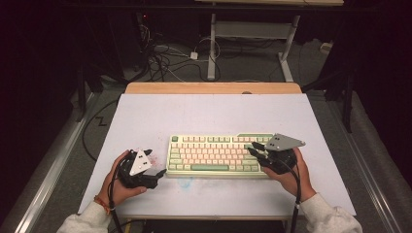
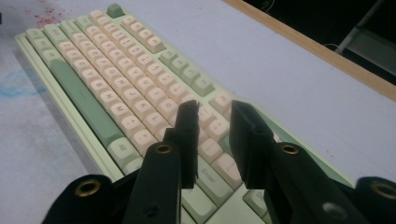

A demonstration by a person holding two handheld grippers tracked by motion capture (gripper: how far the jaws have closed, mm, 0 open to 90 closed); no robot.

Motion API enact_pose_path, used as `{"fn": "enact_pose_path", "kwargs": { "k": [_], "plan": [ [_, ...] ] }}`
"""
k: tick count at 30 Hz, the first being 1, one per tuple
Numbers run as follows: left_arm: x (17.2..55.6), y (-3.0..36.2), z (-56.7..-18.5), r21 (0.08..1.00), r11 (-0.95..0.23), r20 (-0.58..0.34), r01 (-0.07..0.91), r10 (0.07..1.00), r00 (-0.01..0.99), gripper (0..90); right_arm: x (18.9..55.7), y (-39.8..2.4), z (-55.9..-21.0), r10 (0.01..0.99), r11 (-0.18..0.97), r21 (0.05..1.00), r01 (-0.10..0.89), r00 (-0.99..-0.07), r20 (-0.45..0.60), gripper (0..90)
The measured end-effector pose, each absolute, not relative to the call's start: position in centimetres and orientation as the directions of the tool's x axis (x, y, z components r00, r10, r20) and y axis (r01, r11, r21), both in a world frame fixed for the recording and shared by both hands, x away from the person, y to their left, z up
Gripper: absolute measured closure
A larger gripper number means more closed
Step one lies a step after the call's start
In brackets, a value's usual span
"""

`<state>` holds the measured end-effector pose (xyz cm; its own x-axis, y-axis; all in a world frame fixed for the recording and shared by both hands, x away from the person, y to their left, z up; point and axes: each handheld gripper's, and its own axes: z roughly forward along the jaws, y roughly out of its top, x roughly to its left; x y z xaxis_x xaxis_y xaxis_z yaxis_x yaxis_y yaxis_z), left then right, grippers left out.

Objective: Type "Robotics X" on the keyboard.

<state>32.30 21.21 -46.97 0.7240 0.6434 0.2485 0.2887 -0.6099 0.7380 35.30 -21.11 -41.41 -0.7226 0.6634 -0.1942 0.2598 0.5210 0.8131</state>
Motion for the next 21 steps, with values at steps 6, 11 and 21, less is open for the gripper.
{"fn": "enact_pose_path", "kwargs": {
  "k": [6, 11, 21],
  "plan": [
    [32.3, 21.2, -47.0, 0.738, -0.610, 0.245, 0.288, 0.640, 0.728, 17.3, 35.4, -20.0, -41.5, 0.639, 0.536, 0.804, 0.257, -0.746, -0.187, 80.9],
    [32.3, 21.0, -47.1, 0.738, -0.611, 0.243, 0.286, 0.636, 0.732, 17.3, 35.3, -18.8, -41.6, 0.613, 0.548, 0.801, 0.243, -0.768, -0.187, 85.3],
    [31.7, 20.1, -46.7, 0.766, -0.583, 0.204, 0.270, 0.620, 0.758, 21.8, 35.0, -17.1, -41.9, 0.573, 0.567, 0.793, 0.225, -0.799, -0.183, 88.2]
  ]
}}
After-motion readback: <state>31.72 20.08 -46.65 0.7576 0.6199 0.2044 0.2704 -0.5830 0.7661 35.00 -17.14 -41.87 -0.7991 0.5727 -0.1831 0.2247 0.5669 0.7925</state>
